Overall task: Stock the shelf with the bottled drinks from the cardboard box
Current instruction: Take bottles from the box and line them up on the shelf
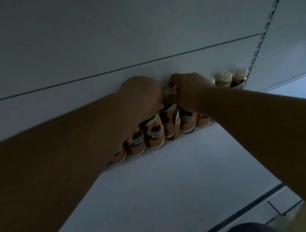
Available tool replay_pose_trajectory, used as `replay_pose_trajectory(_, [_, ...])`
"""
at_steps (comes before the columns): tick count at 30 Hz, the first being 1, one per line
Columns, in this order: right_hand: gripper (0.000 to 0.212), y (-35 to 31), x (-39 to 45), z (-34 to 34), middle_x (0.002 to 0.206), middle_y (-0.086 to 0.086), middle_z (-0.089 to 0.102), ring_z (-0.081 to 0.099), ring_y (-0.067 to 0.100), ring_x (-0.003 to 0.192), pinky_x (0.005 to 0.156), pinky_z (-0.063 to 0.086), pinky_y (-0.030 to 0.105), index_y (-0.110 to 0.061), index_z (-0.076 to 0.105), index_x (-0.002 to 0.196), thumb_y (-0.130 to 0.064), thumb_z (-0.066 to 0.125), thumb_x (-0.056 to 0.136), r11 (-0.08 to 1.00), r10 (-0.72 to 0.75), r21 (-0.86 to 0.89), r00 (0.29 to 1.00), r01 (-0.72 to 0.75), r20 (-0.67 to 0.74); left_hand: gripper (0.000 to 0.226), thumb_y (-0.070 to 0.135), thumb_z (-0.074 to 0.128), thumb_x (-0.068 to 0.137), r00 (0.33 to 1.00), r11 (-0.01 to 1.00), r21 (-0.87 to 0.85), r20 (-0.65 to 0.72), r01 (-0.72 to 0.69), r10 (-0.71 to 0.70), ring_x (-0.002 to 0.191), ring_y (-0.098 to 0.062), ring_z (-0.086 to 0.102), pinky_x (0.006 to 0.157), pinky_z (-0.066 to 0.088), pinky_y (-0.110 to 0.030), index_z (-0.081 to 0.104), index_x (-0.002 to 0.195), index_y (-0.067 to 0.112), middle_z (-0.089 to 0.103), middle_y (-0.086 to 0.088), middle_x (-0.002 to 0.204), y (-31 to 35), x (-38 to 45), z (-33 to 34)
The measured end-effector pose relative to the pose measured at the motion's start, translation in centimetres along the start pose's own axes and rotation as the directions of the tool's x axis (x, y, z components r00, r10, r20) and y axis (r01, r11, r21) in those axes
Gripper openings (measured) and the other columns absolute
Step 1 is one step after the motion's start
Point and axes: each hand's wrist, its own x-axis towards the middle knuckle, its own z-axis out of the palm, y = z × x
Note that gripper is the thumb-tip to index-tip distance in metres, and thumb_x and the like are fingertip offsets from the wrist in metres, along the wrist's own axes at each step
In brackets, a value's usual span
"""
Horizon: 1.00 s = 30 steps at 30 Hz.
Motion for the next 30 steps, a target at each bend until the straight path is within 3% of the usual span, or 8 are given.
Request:
replay_pose_trajectory(2, [0.039,-0.2,0.3,-0.3,0.112,0.010,0.061,0.055,0.024,0.097,0.075,0.040,0.031,-0.013,0.057,0.122,-0.040,0.055,0.094,0.999,-0.011,-0.042,1.000,0.013,0.028,0.040,0.034,0.051,0.097,1.000,1.000,-0.015,0.025,0.016,-0.016,0.117,-0.029,0.051,0.092,0.034,-0.036,0.055,0.126,0.006,0.055,-0.014,0.127,-0.1,0.2,0.0])
replay_pose_trajectory(6, [0.033,-0.5,0.6,-0.5,0.116,0.011,0.060,0.055,0.025,0.103,0.074,0.036,0.030,-0.011,0.058,0.122,-0.032,0.052,0.097,0.996,-0.023,-0.083,0.999,0.027,0.049,0.038,0.039,0.059,0.090,0.999,0.999,0.014,-0.010,-0.044,0.044,0.093,-0.025,0.057,0.071,0.033,-0.031,0.060,0.115,0.010,0.061,-0.011,0.112,0.0,-0.2,-0.4])
replay_pose_trajectory(9, [0.025,-0.6,0.5,-0.3,0.114,0.008,0.062,0.056,0.023,0.097,0.072,0.036,0.029,-0.013,0.060,0.119,-0.019,0.050,0.096,0.994,-0.058,-0.089,0.997,0.062,0.053,0.032,0.028,0.062,0.086,0.995,0.997,-0.002,0.065,-0.078,0.078,0.095,-0.026,0.061,0.076,0.047,-0.034,0.062,0.117,0.016,0.061,-0.007,0.110,0.0,-0.4,-0.4])
replay_pose_trajectory(12, [0.026,-0.6,0.4,-0.2,0.112,0.009,0.062,0.052,0.021,0.089,0.071,0.036,0.031,-0.013,0.058,0.120,-0.019,0.047,0.097,0.992,-0.089,-0.081,0.995,0.093,0.052,0.026,0.023,0.060,0.087,0.994,0.997,-0.009,0.074,-0.075,0.075,0.094,-0.026,0.061,0.082,0.052,-0.039,0.065,0.112,0.017,0.062,-0.007,0.107,-0.1,-0.4,-0.3])
replay_pose_trajectory(19, [0.026,-0.1,0.0,0.0,0.108,0.011,0.063,0.051,0.024,0.086,0.062,0.034,0.028,-0.015,0.057,0.117,-0.024,0.057,0.093,0.996,-0.070,-0.056,0.998,0.070,-0.001,0.037,0.041,0.060,0.089,1.000,1.000,0.004,-0.014,-0.022,0.022,0.103,-0.030,0.058,0.077,0.039,-0.036,0.063,0.113,0.013,0.061,-0.010,0.115,0.0,-0.7,0.0])
replay_pose_trajectory(22, [0.026,-0.6,0.1,0.3,0.110,0.012,0.063,0.056,0.027,0.095,0.070,0.038,0.030,-0.014,0.058,0.117,-0.020,0.057,0.092,0.996,-0.070,-0.055,0.998,0.069,-0.006,0.033,0.036,0.061,0.089,0.999,1.000,-0.024,-0.043,0.002,-0.003,0.099,-0.029,0.059,0.070,0.034,-0.031,0.061,0.112,0.011,0.060,-0.010,0.111,-0.2,-0.8,0.3])
replay_pose_trajectory(26, [0.030,-1.0,0.6,0.6,0.112,0.011,0.064,0.059,0.029,0.105,0.078,0.044,0.032,-0.016,0.059,0.119,-0.013,0.056,0.090,0.996,-0.073,-0.061,0.997,0.072,-0.008,0.037,0.028,0.060,0.091,0.997,0.999,-0.023,-0.068,-0.022,0.020,0.105,-0.030,0.055,0.076,0.036,-0.033,0.055,0.121,0.005,0.052,-0.013,0.120,-0.2,-0.9,0.9])
replay_pose_trajectory(30, [0.030,-0.8,0.8,0.7,0.111,0.010,0.065,0.059,0.029,0.104,0.076,0.042,0.031,-0.016,0.060,0.119,-0.013,0.053,0.090,0.995,-0.082,-0.061,0.996,0.081,-0.021,0.032,0.020,0.060,0.089,0.997,0.995,-0.093,-0.079,-0.020,0.013,0.098,-0.028,0.055,0.070,0.030,-0.029,0.054,0.118,0.006,0.054,-0.012,0.112,-1.1,-0.2,1.9])
